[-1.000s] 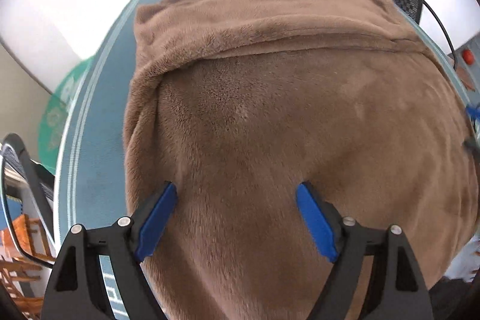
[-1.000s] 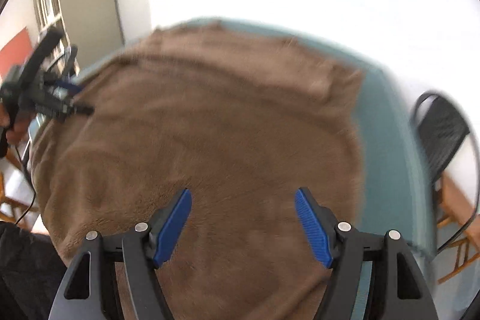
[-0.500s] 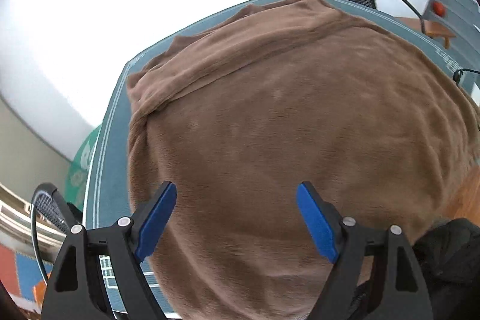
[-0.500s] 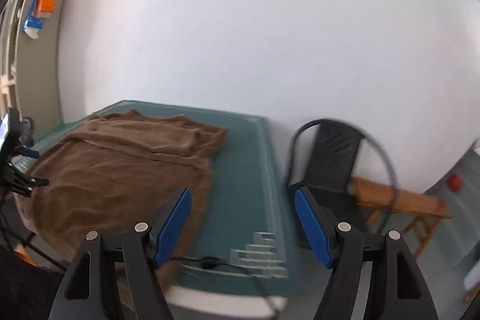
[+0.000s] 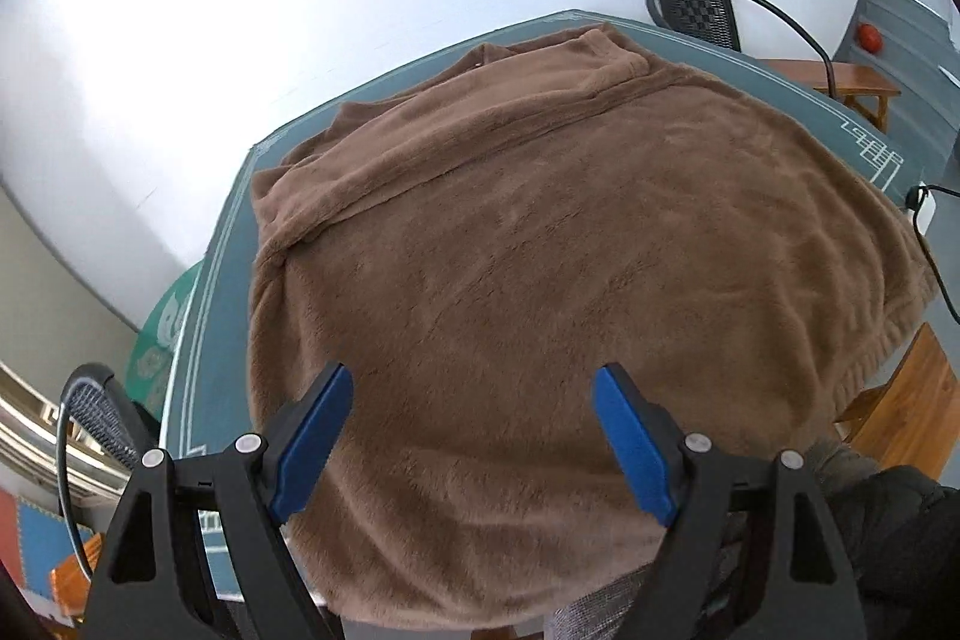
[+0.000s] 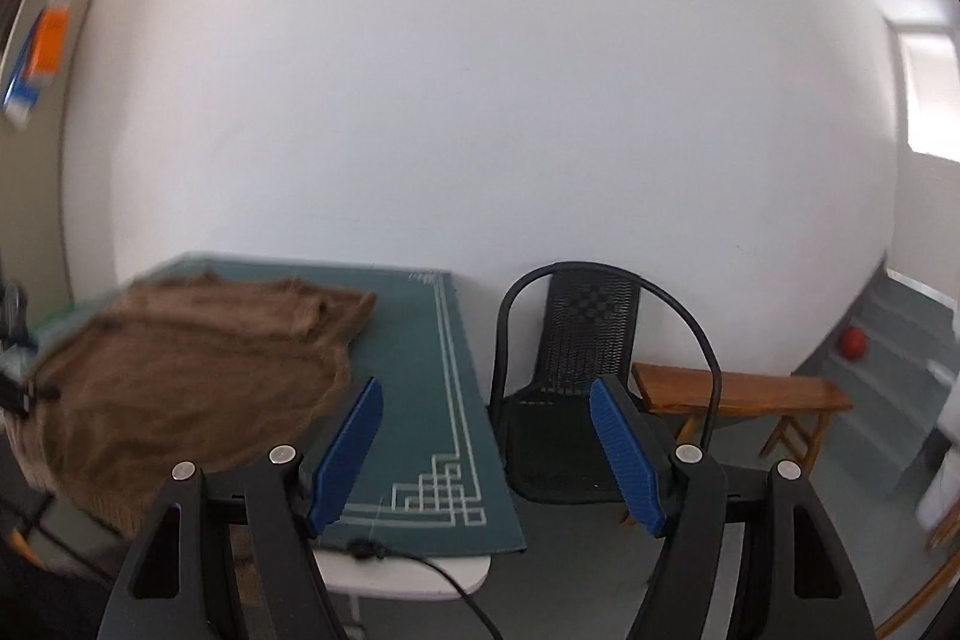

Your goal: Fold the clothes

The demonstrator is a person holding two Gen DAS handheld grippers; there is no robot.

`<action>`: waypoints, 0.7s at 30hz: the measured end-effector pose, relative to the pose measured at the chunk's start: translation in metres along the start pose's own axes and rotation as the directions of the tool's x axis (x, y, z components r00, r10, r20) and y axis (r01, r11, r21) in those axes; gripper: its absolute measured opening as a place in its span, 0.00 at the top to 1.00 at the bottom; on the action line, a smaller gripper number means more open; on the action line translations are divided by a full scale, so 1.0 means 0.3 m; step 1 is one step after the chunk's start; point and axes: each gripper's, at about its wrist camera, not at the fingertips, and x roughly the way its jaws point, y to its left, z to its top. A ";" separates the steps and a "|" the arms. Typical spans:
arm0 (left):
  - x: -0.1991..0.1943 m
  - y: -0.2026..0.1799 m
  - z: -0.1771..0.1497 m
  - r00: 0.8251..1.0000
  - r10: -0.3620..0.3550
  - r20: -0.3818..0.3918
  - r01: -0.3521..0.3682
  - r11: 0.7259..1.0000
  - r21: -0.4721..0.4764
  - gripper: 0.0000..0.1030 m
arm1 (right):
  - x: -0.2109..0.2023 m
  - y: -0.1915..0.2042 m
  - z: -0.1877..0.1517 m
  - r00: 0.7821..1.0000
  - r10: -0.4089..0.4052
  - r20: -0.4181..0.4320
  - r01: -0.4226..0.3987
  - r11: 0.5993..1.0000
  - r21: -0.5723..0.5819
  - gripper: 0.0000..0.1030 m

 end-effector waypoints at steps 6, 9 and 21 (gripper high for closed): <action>-0.038 0.041 -0.026 1.000 0.021 0.013 -0.020 0.998 -0.059 0.17 | -0.099 -0.167 0.084 0.994 0.022 0.108 -0.045 0.976 0.212 0.27; -0.043 0.051 -0.033 1.000 0.025 0.015 -0.024 0.997 -0.074 0.17 | -0.145 -0.219 0.105 0.986 0.054 0.155 -0.094 0.959 0.269 0.19; -0.024 0.055 -0.046 1.000 0.019 -0.007 -0.019 0.995 -0.101 0.17 | -0.016 -0.198 -0.014 0.964 0.215 0.156 -0.264 0.842 0.470 0.17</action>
